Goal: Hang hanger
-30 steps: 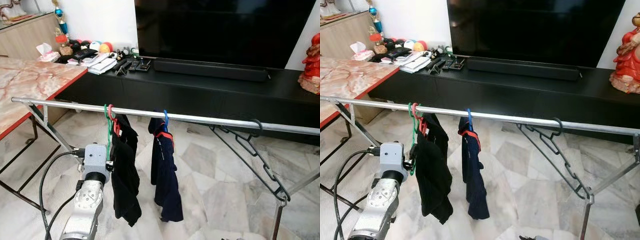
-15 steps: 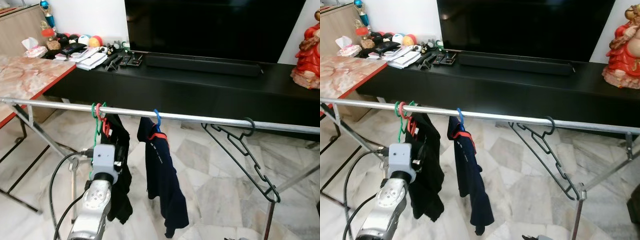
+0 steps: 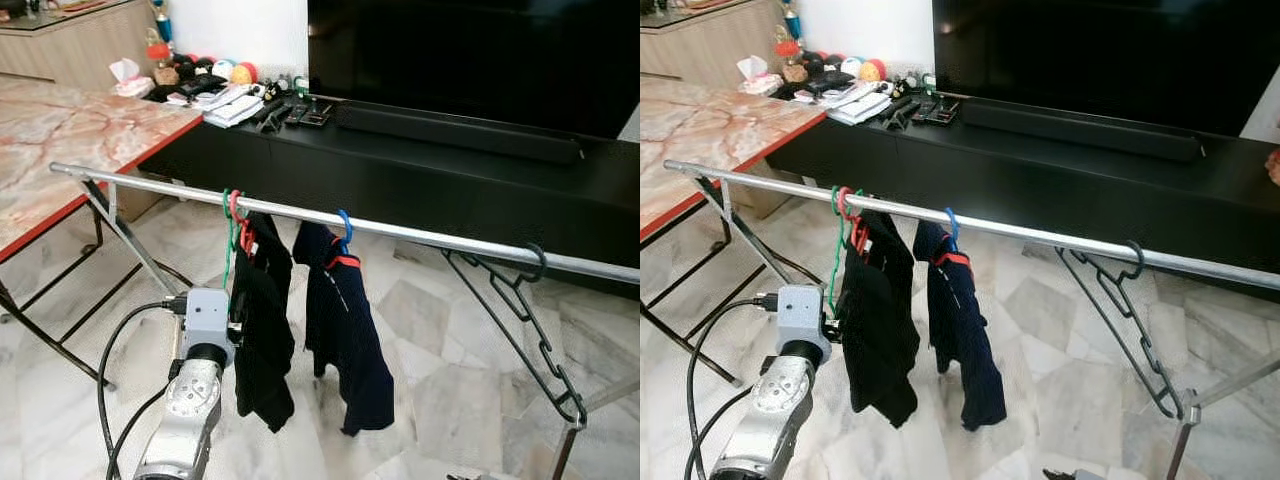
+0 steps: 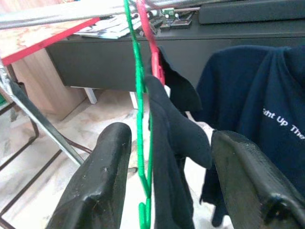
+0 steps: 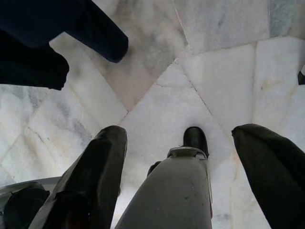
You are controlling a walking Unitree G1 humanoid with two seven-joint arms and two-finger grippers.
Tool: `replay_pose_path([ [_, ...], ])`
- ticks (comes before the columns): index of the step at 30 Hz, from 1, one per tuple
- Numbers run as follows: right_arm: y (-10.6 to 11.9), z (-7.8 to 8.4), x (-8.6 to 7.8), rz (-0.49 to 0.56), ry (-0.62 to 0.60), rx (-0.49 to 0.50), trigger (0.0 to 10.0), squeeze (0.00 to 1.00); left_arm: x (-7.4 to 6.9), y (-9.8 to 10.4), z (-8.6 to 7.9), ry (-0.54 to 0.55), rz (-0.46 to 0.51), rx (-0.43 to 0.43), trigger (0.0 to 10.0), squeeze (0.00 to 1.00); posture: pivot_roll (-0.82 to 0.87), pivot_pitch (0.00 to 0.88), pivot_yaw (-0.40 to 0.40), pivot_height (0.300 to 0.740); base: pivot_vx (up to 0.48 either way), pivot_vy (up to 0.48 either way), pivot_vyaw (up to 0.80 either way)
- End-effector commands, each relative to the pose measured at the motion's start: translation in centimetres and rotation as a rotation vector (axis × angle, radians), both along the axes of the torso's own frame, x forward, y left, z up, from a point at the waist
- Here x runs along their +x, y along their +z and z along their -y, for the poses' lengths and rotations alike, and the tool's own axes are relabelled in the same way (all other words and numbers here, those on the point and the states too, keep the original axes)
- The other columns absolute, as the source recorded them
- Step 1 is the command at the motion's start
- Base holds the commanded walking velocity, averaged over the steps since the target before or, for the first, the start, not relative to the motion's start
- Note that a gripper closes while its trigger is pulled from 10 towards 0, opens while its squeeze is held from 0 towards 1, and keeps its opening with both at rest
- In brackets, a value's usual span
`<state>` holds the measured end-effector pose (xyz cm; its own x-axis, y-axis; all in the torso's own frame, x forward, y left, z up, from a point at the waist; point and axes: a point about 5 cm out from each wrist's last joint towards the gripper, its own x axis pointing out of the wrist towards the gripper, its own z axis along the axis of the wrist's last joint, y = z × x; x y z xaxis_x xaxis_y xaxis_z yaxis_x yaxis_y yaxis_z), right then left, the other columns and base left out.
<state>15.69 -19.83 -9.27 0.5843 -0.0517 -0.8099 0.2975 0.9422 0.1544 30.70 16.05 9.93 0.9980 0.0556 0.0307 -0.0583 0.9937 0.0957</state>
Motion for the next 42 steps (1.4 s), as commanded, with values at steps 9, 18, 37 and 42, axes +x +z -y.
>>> replay_pose_path([
  [9,-0.14,0.01,-0.30,-0.011,-0.024,0.009,10.0,0.00,-0.13,-0.07,-0.35,0.010,-0.009,-0.021,10.0,0.00,-0.05,0.098,0.042,0.740,0.270,0.000,0.38],
  [18,-0.13,0.05,-0.30,-0.014,-0.011,0.001,10.0,0.00,-0.18,0.12,0.11,-0.032,0.004,-0.021,10.0,0.00,-0.05,0.100,0.041,0.740,0.290,0.000,0.00],
  [37,-0.11,0.02,-0.26,-0.012,0.007,0.000,10.0,0.00,-0.30,0.72,0.47,-0.059,0.039,-0.019,10.0,0.00,-0.04,0.105,0.040,0.740,0.105,0.000,0.00],
  [42,-0.12,0.00,-0.27,-0.013,0.010,0.001,10.0,0.00,-0.47,0.52,0.51,-0.067,0.034,-0.019,10.0,0.00,-0.05,0.106,0.039,0.740,0.000,0.000,0.00],
])
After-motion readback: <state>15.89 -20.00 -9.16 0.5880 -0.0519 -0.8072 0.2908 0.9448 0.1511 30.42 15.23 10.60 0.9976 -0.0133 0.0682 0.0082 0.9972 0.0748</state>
